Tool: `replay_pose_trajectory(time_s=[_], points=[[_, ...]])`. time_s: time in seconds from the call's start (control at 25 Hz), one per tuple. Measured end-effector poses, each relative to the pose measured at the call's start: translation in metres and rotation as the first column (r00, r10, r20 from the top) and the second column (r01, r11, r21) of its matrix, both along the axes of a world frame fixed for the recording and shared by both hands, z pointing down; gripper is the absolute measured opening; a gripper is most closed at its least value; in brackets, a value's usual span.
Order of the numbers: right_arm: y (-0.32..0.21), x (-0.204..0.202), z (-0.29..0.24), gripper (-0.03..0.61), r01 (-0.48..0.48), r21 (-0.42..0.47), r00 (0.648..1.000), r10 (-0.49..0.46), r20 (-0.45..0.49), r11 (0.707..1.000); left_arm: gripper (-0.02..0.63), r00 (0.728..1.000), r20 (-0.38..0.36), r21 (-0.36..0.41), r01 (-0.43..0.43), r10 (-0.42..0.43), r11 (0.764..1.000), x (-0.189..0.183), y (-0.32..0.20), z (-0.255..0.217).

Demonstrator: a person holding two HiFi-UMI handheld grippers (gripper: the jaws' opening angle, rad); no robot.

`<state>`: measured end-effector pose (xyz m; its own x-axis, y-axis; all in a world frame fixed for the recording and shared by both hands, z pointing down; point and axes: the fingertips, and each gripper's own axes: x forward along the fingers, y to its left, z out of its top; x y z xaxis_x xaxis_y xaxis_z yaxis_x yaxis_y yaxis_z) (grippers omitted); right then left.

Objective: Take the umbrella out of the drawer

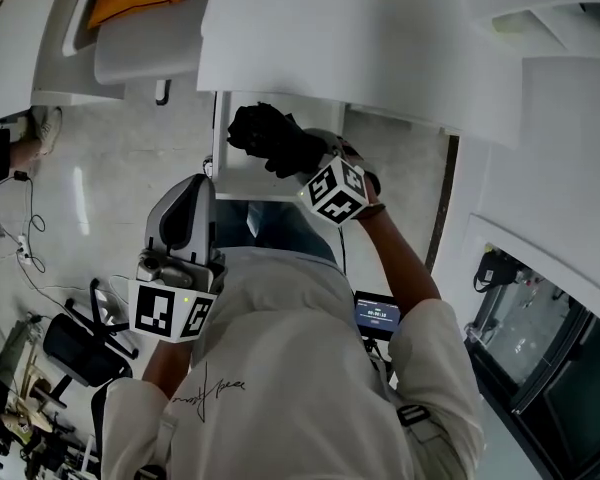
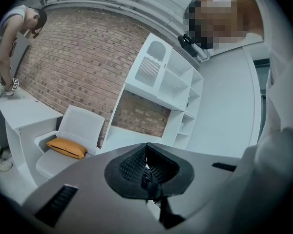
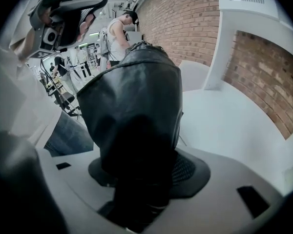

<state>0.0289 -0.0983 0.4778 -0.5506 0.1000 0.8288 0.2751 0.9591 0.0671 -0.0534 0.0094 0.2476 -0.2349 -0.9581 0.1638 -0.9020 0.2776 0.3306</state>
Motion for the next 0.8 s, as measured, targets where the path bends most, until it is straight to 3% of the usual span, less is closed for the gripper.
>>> replay_pose_trajectory(time_s=[0.28,0.8], points=[[-0.011,0.0,-0.028,0.235,-0.103,-0.035,0.993,0.105,0.059,0.994,0.015,1.0,0.008,0.025,-0.002,0.002,1.0,-0.001,-0.004,-0.009],[-0.029,0.014,-0.091,0.235,-0.197,-0.04,0.968,0.2,0.148,0.98,0.015,0.997,0.078,0.066,-0.024,0.019,0.998,-0.018,-0.018,-0.031]])
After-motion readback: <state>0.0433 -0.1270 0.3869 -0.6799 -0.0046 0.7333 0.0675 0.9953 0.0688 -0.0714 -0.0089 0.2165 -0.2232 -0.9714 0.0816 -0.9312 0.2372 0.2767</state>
